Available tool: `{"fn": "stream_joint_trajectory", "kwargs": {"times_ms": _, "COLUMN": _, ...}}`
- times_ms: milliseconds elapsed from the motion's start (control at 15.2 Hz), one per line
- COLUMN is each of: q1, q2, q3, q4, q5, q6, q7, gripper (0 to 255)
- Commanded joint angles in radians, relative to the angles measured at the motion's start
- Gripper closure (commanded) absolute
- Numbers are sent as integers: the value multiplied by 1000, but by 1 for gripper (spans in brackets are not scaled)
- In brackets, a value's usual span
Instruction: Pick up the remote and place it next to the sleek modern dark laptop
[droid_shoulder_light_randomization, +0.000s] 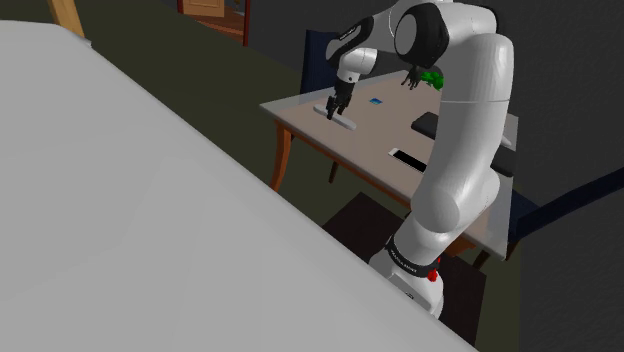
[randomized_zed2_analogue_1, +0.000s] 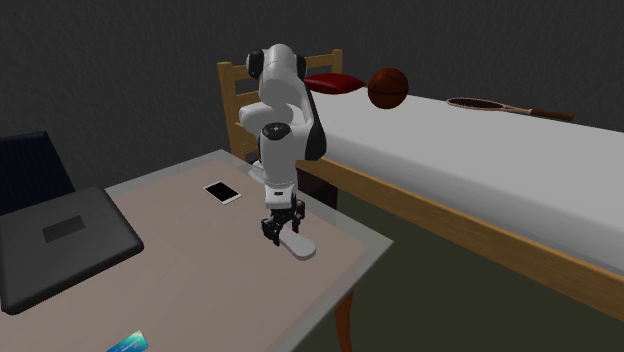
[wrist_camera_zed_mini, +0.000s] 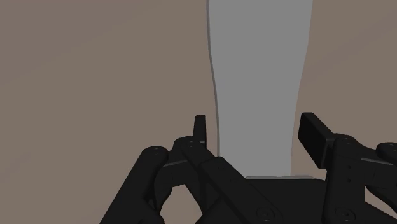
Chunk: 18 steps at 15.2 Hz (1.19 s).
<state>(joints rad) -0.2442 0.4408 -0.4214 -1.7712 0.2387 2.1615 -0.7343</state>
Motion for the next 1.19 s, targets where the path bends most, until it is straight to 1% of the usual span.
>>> {"fn": "stream_joint_trajectory", "kwargs": {"times_ms": 0, "q1": 0, "q2": 0, "q3": 0, "q4": 0, "q5": 0, "q6": 0, "q7": 0, "gripper": 255}}
{"fn": "stream_joint_trajectory", "kwargs": {"times_ms": 330, "q1": 0, "q2": 0, "q3": 0, "q4": 0, "q5": 0, "q6": 0, "q7": 0, "gripper": 255}}
{"fn": "stream_joint_trajectory", "kwargs": {"times_ms": 1122, "q1": 11, "q2": -69, "q3": -19, "q4": 69, "q5": -40, "q6": -131, "q7": 28, "gripper": 255}}
